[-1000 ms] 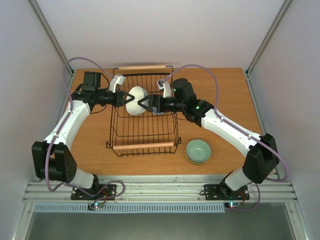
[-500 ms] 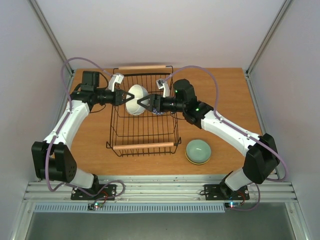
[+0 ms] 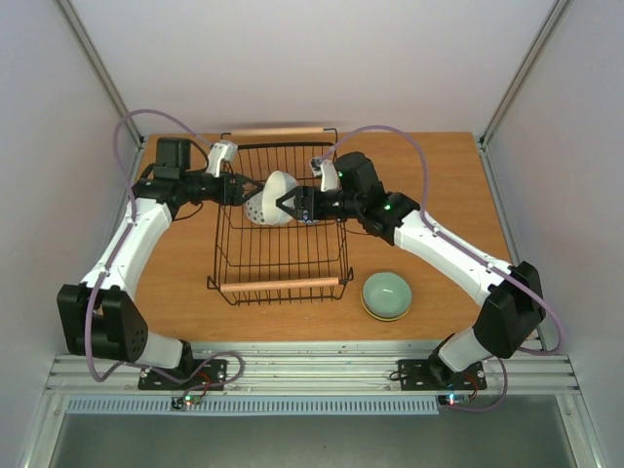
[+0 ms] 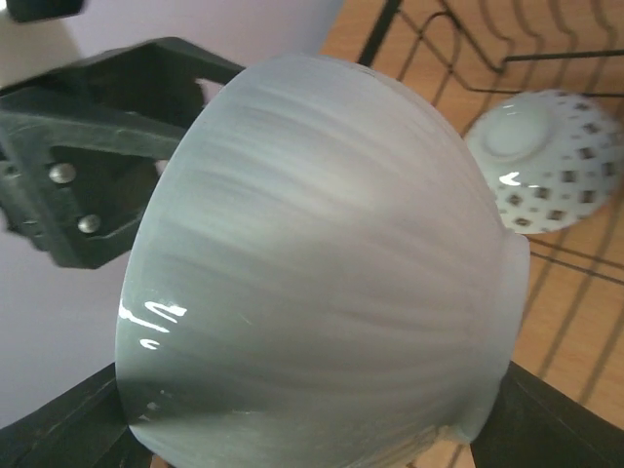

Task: Load the bowls into the dish rack

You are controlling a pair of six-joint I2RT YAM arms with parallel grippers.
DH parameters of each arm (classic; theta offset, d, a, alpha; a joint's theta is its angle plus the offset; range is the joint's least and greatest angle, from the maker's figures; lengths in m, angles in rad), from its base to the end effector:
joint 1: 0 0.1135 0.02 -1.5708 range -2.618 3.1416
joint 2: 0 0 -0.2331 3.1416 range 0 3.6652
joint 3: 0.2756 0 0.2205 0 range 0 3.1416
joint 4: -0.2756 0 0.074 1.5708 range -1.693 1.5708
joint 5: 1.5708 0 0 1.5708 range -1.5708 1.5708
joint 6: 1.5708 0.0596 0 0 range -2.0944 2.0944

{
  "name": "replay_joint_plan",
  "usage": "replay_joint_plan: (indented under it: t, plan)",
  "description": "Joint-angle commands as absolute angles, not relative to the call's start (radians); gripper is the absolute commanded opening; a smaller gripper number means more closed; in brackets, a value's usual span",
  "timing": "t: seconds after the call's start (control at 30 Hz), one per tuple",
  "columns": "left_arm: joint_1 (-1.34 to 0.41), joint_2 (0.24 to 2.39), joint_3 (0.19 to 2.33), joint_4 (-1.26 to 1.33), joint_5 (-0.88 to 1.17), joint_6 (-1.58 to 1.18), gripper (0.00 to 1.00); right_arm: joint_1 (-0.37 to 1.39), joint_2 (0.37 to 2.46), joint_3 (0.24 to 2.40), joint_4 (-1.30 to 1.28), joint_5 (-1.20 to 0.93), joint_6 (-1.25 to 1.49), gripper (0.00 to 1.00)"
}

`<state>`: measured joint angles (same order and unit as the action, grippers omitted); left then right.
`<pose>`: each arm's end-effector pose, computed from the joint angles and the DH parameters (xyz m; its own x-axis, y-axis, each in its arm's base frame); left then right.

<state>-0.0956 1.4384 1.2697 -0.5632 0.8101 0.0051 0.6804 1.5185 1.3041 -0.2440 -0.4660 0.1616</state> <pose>0.2886 -0.0710 0.2912 -0.6621 0.0670 -0.7464 0.6056 0.6345 -0.4803 0.2490 0.2360 0.3035 -0.4803 -0.2038 -0.8531 -0.8085 0.4800 0.3405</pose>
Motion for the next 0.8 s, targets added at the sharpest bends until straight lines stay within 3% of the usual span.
replay_joint_plan:
  t: [0.0, 0.3, 0.6, 0.77]
  plan:
    - [-0.092, 1.376, 1.271, -0.516, 0.653, 0.034, 0.77, 0.681, 1.510, 1.436, -0.442, -0.300, 0.020, 0.01]
    - [-0.092, 1.345, 1.250, -0.480, 0.548, 0.021, 0.79, 0.780, 1.690, 1.730, -0.894, 0.103, -0.159, 0.01]
    - [-0.092, 1.309, 1.228, -0.445, 0.490, 0.015, 0.79, 0.872, 1.889, 1.930, -1.116, 0.394, -0.209, 0.01]
    - [-0.091, 1.292, 1.230, -0.443, 0.343, -0.002, 0.79, 0.902, 1.966, 2.003, -1.198, 0.492, -0.216, 0.01]
